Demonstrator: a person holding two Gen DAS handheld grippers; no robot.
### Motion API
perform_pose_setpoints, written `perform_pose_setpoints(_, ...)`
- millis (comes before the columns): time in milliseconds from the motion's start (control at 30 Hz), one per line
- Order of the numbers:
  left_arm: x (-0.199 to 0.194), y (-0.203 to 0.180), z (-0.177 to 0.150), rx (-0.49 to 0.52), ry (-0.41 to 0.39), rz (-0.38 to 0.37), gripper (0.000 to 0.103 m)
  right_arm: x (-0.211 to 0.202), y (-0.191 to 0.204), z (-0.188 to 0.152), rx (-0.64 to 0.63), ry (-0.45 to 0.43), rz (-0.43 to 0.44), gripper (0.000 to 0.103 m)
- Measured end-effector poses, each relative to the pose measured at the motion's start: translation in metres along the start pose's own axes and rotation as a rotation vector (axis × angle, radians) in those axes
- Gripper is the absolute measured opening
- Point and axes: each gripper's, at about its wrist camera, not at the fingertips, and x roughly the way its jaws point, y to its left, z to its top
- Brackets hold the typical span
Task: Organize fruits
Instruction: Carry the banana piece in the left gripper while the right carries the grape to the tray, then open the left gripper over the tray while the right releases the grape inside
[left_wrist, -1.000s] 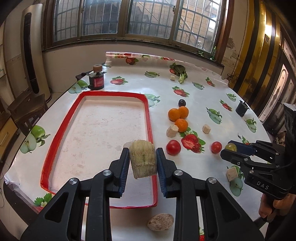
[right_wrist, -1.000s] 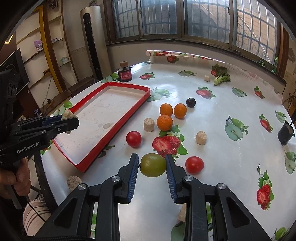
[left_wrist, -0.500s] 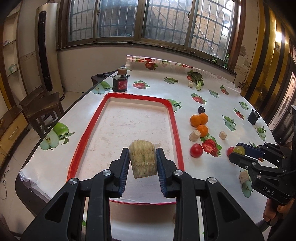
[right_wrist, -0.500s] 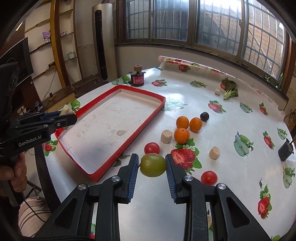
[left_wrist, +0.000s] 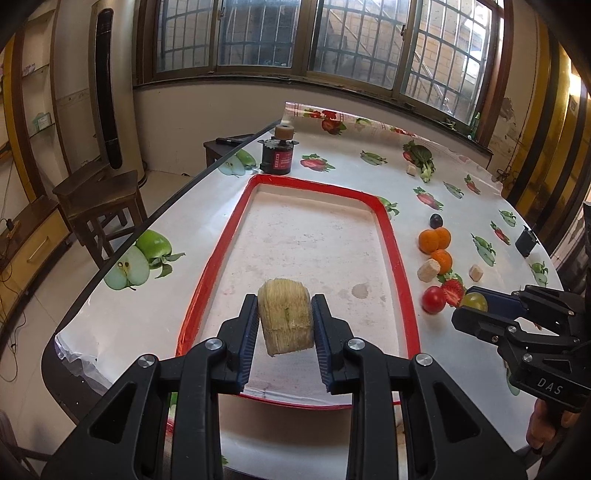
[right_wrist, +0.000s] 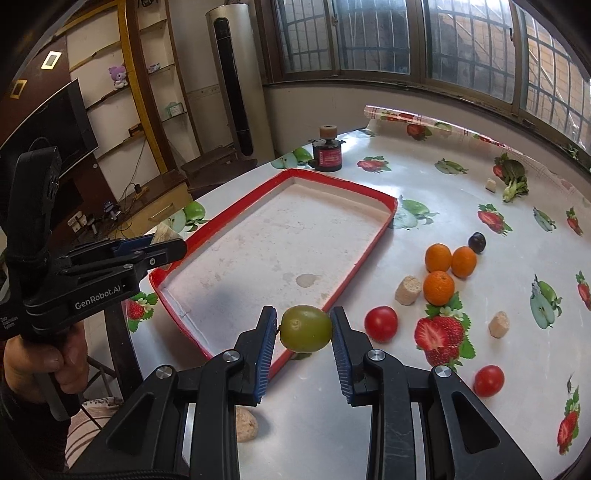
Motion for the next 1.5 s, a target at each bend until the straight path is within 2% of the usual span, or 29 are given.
perform_pose_setpoints(500, 0.028, 0.030, -0.002, -0.044, 0.050, 0.039, 0.026, 0.058, 0.029, 0.024, -0.036, 0.069, 0.090, 0.030)
perform_pose_setpoints(1000, 0.059, 0.022, -0.010, 0.006, 0.131, 0.080, 0.026, 0.105, 0.020, 0.025, -0.032, 0.152, 0.096, 0.030)
perform_pose_setpoints(1200, 0.070, 0.021, -0.016, 0.024, 0.170, 0.091, 0.026, 0.116, 0.017, 0.021, -0.035, 0.174, 0.090, 0.030)
perform_pose_setpoints(1400, 0.072, 0.018, -0.016, 0.046, 0.176, 0.106, 0.027, 0.122, 0.015, 0.018, -0.043, 0.185, 0.084, 0.032)
perform_pose_setpoints(1433, 0.073, 0.017, -0.016, 0.047, 0.183, 0.112, 0.029, 0.122, 0.016, 0.018, -0.050, 0.187, 0.082, 0.033)
perform_pose_setpoints(1500, 0.073, 0.018, -0.017, 0.040, 0.185, 0.112, 0.040, 0.123, 0.018, 0.018, -0.063, 0.188, 0.071, 0.034)
